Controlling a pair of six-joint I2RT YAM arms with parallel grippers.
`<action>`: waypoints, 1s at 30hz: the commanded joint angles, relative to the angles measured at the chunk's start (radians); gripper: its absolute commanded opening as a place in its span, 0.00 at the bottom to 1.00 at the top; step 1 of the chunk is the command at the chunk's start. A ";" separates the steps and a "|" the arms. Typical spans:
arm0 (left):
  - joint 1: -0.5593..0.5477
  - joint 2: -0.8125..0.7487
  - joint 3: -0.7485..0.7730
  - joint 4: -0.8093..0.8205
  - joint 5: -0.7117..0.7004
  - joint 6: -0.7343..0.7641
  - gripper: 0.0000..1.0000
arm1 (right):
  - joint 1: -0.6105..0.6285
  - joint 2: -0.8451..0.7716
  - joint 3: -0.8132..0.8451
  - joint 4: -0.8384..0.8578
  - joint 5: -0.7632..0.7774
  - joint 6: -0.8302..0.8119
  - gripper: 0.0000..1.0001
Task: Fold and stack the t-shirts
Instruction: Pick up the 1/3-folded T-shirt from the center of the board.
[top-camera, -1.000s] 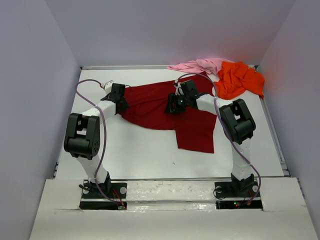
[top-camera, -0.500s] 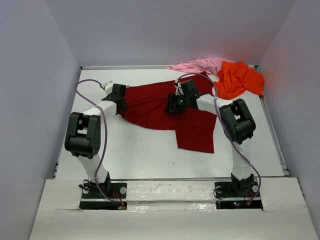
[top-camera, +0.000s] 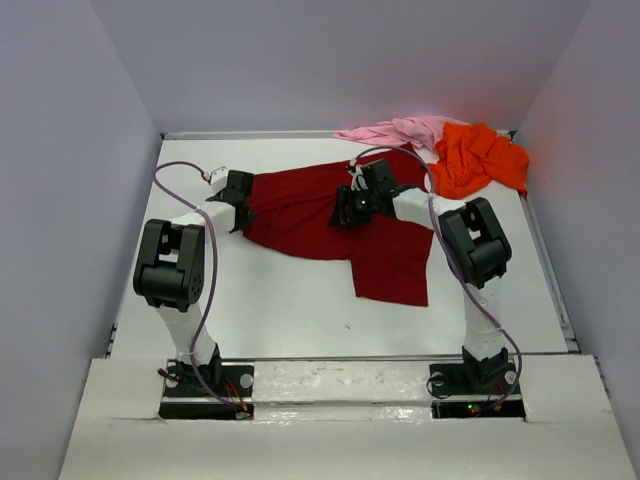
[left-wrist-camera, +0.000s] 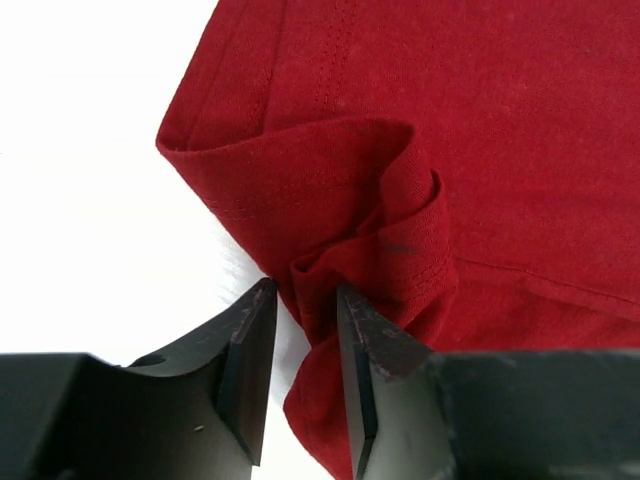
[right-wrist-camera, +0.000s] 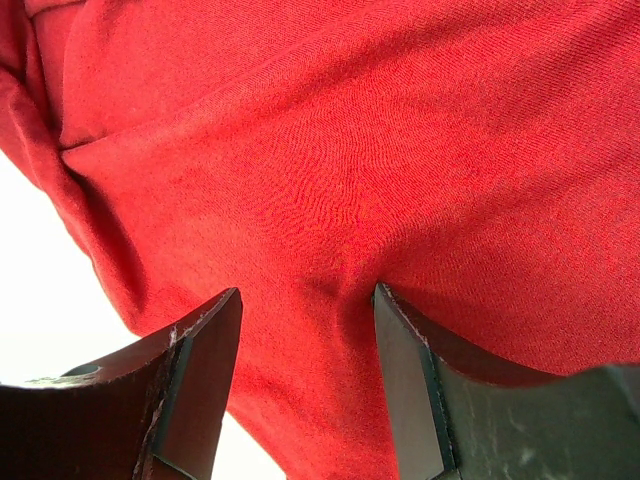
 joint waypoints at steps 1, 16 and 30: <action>0.001 -0.013 0.012 0.008 -0.037 -0.005 0.38 | -0.006 0.039 -0.010 -0.030 0.015 -0.010 0.61; 0.001 -0.012 0.070 -0.026 -0.057 0.029 0.29 | -0.006 0.041 -0.006 -0.030 0.005 -0.013 0.61; 0.001 0.011 0.085 -0.038 -0.054 0.043 0.18 | -0.006 0.042 -0.009 -0.030 0.008 -0.013 0.61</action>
